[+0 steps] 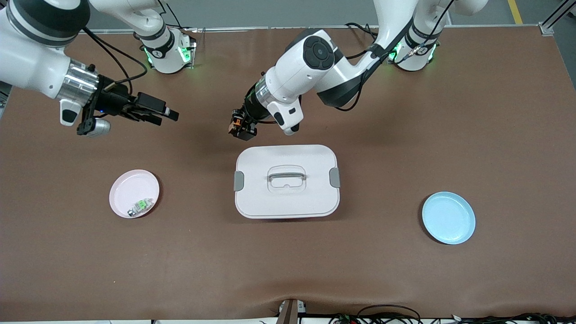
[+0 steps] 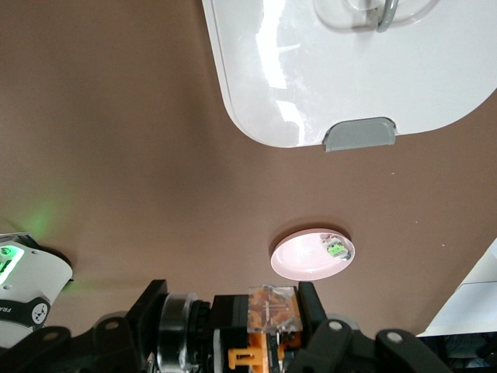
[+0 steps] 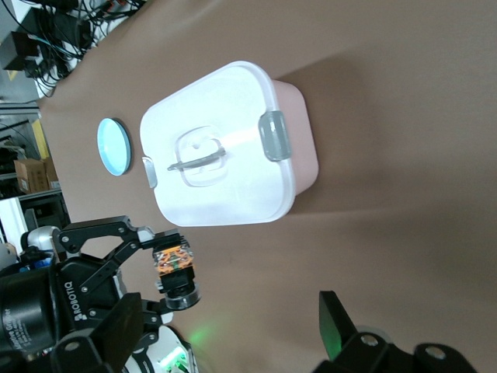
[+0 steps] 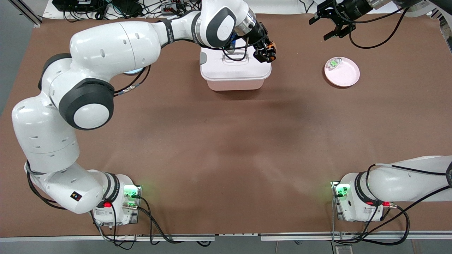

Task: Transfer orange switch to right arm and place
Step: 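Reach the right gripper to the orange switch held by the left gripper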

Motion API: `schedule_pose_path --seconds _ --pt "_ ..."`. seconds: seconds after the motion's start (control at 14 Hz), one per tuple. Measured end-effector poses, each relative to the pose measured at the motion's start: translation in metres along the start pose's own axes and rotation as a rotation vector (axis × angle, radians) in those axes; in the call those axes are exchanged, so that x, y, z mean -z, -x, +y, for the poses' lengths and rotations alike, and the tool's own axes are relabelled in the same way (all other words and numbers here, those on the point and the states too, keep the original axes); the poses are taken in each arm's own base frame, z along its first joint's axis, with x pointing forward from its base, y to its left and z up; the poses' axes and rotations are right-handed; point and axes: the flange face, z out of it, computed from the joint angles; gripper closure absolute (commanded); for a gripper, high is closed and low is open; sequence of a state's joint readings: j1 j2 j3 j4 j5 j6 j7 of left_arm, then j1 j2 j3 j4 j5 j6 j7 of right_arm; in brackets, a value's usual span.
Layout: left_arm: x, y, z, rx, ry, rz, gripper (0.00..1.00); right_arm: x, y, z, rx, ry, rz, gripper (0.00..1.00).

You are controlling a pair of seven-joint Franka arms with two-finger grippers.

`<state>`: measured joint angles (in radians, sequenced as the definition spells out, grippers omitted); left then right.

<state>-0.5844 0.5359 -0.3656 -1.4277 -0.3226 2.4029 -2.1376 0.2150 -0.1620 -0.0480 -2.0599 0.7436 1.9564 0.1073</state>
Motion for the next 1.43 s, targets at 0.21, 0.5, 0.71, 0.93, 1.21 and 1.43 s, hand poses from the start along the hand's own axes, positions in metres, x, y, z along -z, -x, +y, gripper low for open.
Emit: schedule_pose_path --seconds 0.21,0.5,0.71,0.93,1.21,1.43 --pt "0.000 0.000 0.000 0.000 0.001 0.000 0.74 -0.030 0.019 -0.011 -0.022 -0.061 0.044 0.00" --pt "0.000 0.000 0.000 0.000 0.001 -0.001 0.74 -0.078 0.047 -0.035 -0.010 -0.100 0.074 0.00" --pt "0.000 0.000 0.001 0.000 0.002 0.000 0.74 -0.089 0.056 -0.048 0.013 -0.101 0.090 0.00" --pt "0.001 0.000 0.001 0.001 0.003 -0.001 0.74 -0.109 0.062 -0.049 0.024 -0.086 0.119 0.00" --pt "0.001 0.000 0.002 0.001 0.004 -0.001 0.73 -0.139 0.058 -0.042 0.040 -0.049 0.125 0.00" --pt "0.001 0.000 0.002 0.001 0.004 -0.001 0.74 -0.151 0.052 -0.036 0.042 -0.035 0.142 0.00"
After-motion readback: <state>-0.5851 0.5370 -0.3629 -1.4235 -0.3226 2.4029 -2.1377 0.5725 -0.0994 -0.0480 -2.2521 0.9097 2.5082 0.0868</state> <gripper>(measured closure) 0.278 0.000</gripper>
